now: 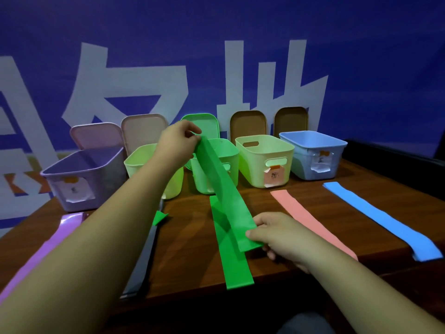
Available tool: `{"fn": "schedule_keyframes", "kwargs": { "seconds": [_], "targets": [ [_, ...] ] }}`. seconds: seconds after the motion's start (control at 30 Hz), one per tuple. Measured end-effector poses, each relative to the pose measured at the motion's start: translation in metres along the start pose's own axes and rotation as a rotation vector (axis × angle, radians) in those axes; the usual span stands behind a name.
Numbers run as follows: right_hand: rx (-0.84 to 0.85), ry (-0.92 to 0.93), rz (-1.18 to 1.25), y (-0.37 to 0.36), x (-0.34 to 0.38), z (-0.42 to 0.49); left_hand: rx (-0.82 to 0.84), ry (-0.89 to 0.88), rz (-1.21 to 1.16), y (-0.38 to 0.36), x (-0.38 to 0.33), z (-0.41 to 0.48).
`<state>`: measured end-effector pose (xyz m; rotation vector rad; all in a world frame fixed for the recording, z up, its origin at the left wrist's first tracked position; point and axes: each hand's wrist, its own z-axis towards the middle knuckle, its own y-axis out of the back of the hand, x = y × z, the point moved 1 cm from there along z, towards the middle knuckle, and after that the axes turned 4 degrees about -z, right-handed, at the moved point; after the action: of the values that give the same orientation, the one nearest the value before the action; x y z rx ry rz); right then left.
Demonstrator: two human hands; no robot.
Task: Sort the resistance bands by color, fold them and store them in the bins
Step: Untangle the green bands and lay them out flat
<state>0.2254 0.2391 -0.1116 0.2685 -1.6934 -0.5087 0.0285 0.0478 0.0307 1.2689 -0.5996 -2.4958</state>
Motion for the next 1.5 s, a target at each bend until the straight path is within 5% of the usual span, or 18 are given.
{"fn": "schedule_keyframes", "kwargs": {
  "seconds": [0.1, 0.4, 0.57, 0.73, 0.83, 0.97, 1.2, 1.5],
  "targets": [
    [-0.132, -0.062, 0.035, 0.008, 0.0, 0.014, 0.004, 0.125, -0.203, 0.019, 0.008, -0.015],
    [-0.373, -0.245, 0.658, 0.03, 0.0, 0.058, 0.075, 0.522, -0.55, 0.075, 0.048, -0.081],
    [-0.526, -0.175, 0.593, 0.038, 0.013, 0.08, 0.23, 0.569, -0.599, 0.068, 0.049, -0.133],
    [-0.57, -0.035, 0.261, 0.037, 0.029, 0.085, 0.385, 0.597, -0.617, 0.054, 0.037, -0.185],
    [-0.615, 0.023, 0.141, 0.035, 0.042, 0.091, 0.449, 0.53, -0.64, 0.047, 0.024, -0.207],
    [-0.614, 0.053, -0.008, 0.032, 0.057, 0.103, 0.412, 0.192, -0.249, 0.04, 0.015, -0.226],
    [-0.493, 0.135, -0.076, 0.023, 0.072, 0.129, 0.269, -0.115, -0.025, 0.007, 0.022, -0.252],
    [-0.387, 0.143, -0.259, -0.007, 0.066, 0.156, 0.274, -0.204, -0.069, -0.027, 0.034, -0.261]
  ]
}}
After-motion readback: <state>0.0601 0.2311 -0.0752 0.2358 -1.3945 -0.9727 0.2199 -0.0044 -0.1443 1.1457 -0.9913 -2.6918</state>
